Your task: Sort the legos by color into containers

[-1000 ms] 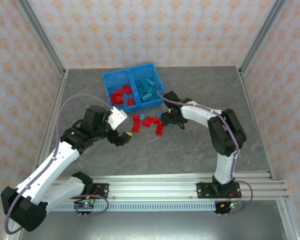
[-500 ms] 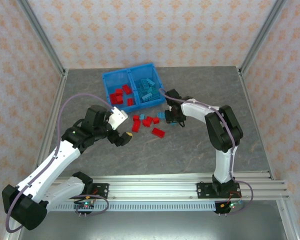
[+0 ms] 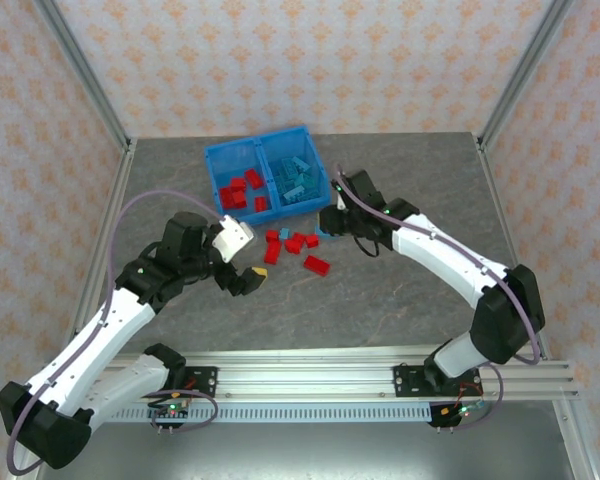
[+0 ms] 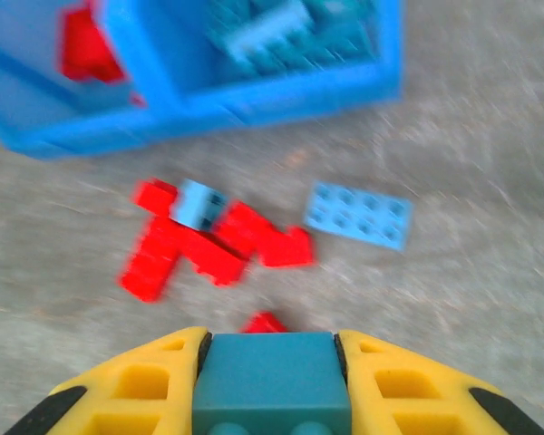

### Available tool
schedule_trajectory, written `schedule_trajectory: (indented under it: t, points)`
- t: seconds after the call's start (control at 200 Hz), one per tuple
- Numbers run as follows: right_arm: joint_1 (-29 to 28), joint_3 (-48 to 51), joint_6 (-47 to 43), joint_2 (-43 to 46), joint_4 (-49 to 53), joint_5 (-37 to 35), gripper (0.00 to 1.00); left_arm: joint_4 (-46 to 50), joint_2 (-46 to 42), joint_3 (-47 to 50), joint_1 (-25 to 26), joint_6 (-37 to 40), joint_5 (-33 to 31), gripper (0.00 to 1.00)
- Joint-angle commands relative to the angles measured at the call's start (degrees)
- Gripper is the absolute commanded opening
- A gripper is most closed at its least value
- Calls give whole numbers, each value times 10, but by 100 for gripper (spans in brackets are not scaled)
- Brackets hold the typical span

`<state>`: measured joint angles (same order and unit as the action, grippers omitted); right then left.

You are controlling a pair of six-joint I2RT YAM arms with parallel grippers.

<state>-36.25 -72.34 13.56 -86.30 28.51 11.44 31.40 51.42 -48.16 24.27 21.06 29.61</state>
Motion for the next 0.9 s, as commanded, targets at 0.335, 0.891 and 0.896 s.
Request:
schedule_trajectory:
  t: [0.335,0.891,0.896]
  points:
    - [20,-363,15,-315,11,-79,30,0,-6,5,-2,19,-8,100]
    - [24,-676,10,-509,172,-39,53,12,23,-5,-2,18,-7,100]
    - [24,-676,10,-507,172,-39,53,12,23,-5,-2,17,-7,100]
